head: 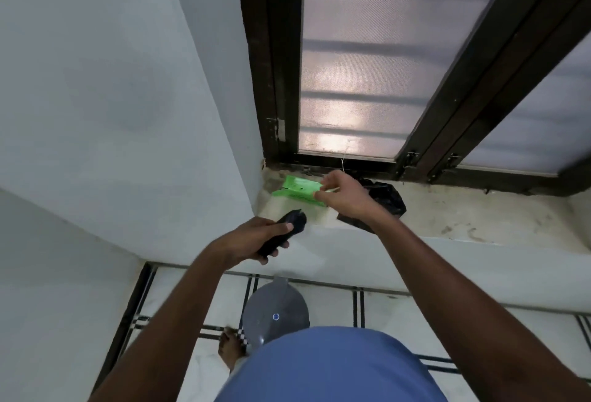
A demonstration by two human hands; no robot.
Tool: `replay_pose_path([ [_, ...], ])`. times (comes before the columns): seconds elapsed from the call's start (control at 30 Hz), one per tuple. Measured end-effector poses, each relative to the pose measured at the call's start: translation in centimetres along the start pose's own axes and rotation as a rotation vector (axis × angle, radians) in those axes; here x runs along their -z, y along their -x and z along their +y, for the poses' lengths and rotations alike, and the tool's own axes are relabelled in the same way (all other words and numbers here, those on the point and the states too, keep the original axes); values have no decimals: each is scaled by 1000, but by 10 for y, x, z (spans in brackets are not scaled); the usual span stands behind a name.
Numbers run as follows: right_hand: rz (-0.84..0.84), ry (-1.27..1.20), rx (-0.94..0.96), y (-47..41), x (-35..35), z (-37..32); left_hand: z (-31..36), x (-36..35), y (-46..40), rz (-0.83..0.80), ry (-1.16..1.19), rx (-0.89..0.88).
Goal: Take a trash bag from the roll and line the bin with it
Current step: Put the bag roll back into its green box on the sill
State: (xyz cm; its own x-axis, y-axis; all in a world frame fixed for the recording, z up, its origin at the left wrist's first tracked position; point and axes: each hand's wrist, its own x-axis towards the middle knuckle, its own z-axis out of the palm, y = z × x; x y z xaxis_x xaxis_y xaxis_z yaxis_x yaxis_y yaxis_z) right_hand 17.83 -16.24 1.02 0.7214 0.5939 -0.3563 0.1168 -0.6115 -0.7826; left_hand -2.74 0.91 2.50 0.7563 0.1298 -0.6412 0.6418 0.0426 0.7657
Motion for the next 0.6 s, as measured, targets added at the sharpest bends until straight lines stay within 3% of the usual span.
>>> replay_pose_path([
  [0.17, 18, 459, 301, -53, -44, -24, -27, 12, 25, 91, 105, 19],
  [0.3, -62, 833, 364, -75, -65, -22, -32, 16, 41, 121, 160, 8],
  [0.6, 43, 325, 437, -48, -42, -10, -22, 22, 52, 131, 159, -44],
])
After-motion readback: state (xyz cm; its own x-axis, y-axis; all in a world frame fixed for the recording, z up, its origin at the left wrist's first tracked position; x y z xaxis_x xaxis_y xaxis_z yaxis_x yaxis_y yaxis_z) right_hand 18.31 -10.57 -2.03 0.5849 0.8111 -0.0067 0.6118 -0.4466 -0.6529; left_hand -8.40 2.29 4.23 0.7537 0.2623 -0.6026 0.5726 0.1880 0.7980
